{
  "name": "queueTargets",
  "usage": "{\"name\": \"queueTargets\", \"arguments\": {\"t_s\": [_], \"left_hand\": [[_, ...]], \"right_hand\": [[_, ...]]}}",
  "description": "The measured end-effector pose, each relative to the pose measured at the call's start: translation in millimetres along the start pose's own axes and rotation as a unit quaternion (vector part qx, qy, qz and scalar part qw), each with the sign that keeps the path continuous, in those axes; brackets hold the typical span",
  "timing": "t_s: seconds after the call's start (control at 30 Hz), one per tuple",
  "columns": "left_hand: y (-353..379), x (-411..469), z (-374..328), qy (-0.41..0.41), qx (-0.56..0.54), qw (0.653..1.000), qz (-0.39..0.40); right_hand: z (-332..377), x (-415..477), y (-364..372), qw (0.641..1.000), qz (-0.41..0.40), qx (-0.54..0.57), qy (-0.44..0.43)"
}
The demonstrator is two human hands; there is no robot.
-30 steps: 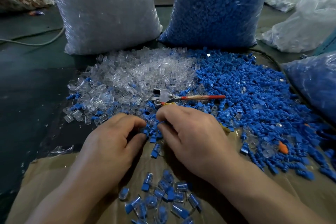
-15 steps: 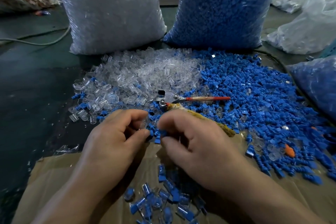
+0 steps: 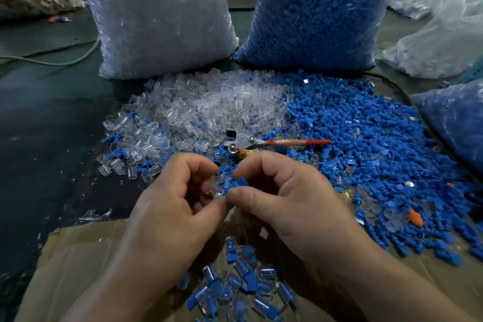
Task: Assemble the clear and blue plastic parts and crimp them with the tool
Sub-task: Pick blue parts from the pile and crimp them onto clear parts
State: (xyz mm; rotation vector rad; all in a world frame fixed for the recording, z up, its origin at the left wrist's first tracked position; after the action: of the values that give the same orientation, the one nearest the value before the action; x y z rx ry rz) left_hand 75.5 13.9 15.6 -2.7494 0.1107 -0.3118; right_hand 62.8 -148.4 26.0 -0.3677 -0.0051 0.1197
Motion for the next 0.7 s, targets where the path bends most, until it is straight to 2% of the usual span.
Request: {"name": "queueTargets", "arguments": {"t_s": [0.13,0.37,0.5,0.7], "left_hand": [[1,-2,-9,0.028,0.081,0.996,0.001],[3,-3,-24,0.084,0.169,0.982,0.001],[3,-3,-21,0.092,0.179,0.979,0.010],[-2,-5,-18,0.082,0.143,0.986,-0.005]], "right_hand": [[2,-1,2,0.996,-0.012,-0.083,-0.028],[2,-1,1,0.994,-0.023,-0.094,-0.054],[9,-3,3,0.979,-0.045,-0.169,-0.105],[15,-5,3,0.976,-0.047,-0.159,-0.140]]}}
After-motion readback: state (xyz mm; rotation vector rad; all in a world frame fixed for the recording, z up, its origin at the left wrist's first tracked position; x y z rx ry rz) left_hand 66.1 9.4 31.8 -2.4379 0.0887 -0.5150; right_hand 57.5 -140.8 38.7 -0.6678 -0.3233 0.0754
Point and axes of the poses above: each hand's wrist, its own x-axis towards the middle knuckle, its own y-axis out of the palm, z = x × y, the point moved 6 cm from there along x, towards the middle knuckle, and after that the axes turned 9 degrees about -x, right-handed, at the moved point
